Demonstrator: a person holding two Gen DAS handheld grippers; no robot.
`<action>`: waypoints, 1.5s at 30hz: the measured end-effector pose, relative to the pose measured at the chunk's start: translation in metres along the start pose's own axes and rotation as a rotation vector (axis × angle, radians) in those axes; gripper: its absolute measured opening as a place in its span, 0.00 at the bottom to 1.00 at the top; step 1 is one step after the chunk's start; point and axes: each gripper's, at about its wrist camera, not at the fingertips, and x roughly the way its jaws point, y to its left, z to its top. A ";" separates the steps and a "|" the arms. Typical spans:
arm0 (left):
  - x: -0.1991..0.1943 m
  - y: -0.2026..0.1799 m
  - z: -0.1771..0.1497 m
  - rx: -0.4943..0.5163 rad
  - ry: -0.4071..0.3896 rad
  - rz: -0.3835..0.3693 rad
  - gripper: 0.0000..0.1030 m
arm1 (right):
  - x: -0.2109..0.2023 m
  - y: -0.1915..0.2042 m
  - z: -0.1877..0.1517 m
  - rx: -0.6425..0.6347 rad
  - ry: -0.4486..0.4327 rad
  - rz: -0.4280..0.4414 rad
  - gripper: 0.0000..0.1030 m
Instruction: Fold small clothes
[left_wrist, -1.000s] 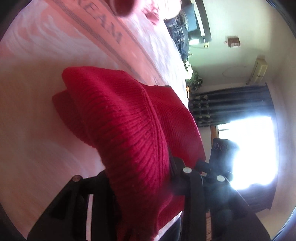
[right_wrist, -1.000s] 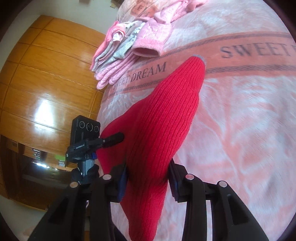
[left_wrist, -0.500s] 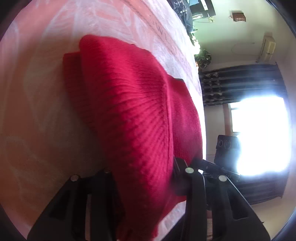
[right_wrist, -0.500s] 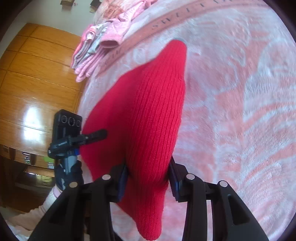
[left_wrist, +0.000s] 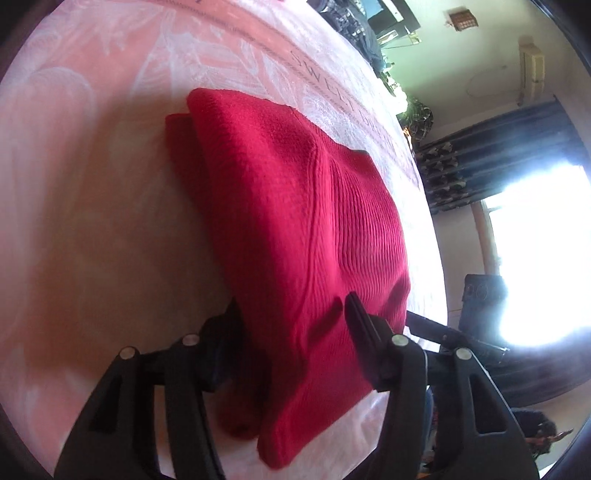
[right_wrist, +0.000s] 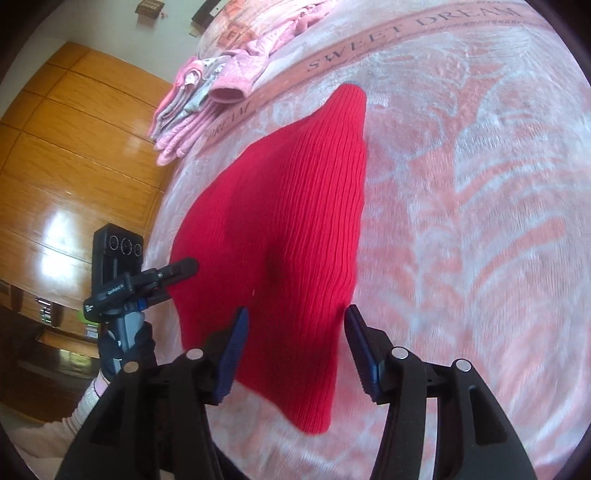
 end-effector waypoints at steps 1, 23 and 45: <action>-0.004 -0.002 -0.007 0.008 -0.003 0.006 0.57 | -0.001 0.001 -0.007 -0.001 0.005 -0.003 0.53; -0.018 0.024 -0.046 -0.012 0.046 -0.019 0.18 | -0.001 0.026 -0.034 0.006 0.041 0.023 0.15; -0.029 0.035 -0.068 0.006 0.019 0.081 0.48 | 0.030 0.031 -0.047 -0.001 0.033 -0.162 0.46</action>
